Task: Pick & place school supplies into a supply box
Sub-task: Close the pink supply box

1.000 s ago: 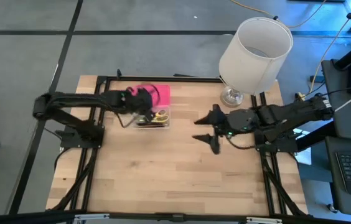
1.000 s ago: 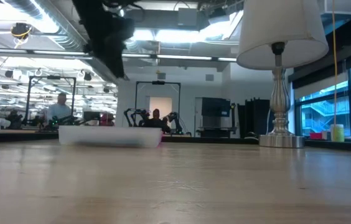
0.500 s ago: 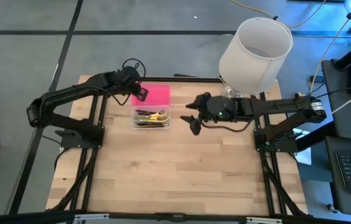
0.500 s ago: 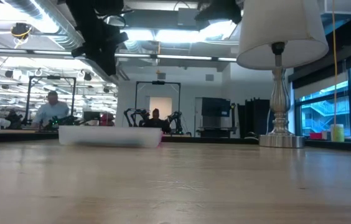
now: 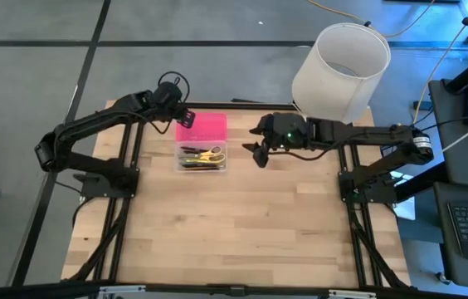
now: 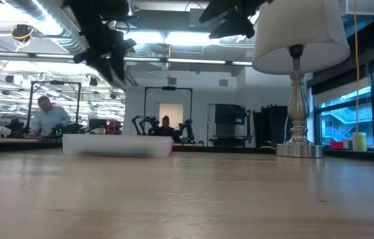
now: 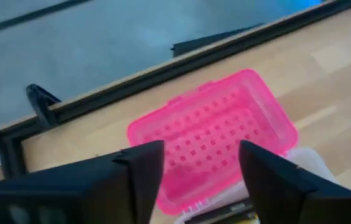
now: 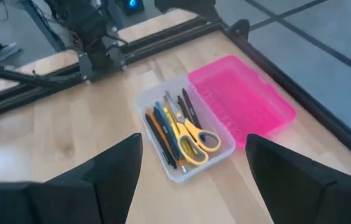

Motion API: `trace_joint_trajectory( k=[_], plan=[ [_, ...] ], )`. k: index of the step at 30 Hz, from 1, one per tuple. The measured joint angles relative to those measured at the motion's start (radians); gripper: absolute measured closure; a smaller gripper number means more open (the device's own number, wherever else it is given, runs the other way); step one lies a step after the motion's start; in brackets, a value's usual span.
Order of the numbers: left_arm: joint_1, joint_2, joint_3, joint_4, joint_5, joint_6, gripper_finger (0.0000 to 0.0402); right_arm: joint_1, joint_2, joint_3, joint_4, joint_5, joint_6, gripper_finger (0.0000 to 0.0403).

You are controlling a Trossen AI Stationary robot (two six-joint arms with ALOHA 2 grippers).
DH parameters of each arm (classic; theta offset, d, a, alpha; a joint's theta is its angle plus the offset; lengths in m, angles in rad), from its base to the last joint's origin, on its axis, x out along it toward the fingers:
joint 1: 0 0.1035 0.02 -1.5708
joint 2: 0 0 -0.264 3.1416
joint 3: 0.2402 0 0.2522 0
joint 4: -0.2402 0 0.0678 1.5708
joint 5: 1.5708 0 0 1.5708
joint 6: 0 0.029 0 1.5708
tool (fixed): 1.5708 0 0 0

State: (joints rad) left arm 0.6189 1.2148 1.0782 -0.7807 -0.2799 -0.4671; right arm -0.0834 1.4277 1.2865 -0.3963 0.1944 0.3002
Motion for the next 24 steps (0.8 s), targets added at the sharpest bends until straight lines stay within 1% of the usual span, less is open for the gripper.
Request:
trace_joint_trajectory(
  k=[2,4,6,9,12,15,17,20,22,24],
  plan=[
    [0.0,0.0,0.0,-0.002,0.046,0.01,0.0188,-0.011,0.0,0.0,-0.01,-0.02,-0.019,0.0114],
    [-0.001,0.0,0.0,-0.003,0.105,0.013,0.0178,-0.021,0.0,0.0,-0.022,-0.029,-0.027,0.0114],
    [-0.002,0.001,0.0,0.006,0.146,-0.007,0.0174,-0.028,0.0,0.0,-0.045,-0.031,-0.042,0.0114],
    [0.006,0.016,0.0,0.03,0.173,-0.023,0.0176,-0.03,0.0,0.0,-0.074,-0.031,-0.047,0.0114],
    [0.058,0.049,0.0,0.027,0.232,0.018,0.0182,-0.03,0.0,0.0,-0.089,-0.031,-0.048,0.0114],
    [0.13,0.125,0.0,0.045,0.313,0.024,0.0187,-0.031,0.0,0.0,-0.089,-0.031,-0.051,0.0114],
    [0.172,0.187,0.0,0.06,0.318,0.007,0.0191,-0.033,0.0,0.0,-0.089,-0.031,-0.049,0.0114],
    [0.23,0.267,0.0,0.043,0.267,-0.074,0.0198,-0.033,0.0,0.0,-0.1,-0.031,-0.047,0.0114],
    [0.26,0.301,0.0,0.035,0.238,-0.113,0.0202,-0.033,0.0,0.0,-0.114,-0.031,-0.043,0.0114],
    [0.279,0.329,0.0,0.057,0.245,-0.117,0.0206,-0.033,0.0,0.0,-0.126,-0.031,-0.043,0.0114]
  ],
)
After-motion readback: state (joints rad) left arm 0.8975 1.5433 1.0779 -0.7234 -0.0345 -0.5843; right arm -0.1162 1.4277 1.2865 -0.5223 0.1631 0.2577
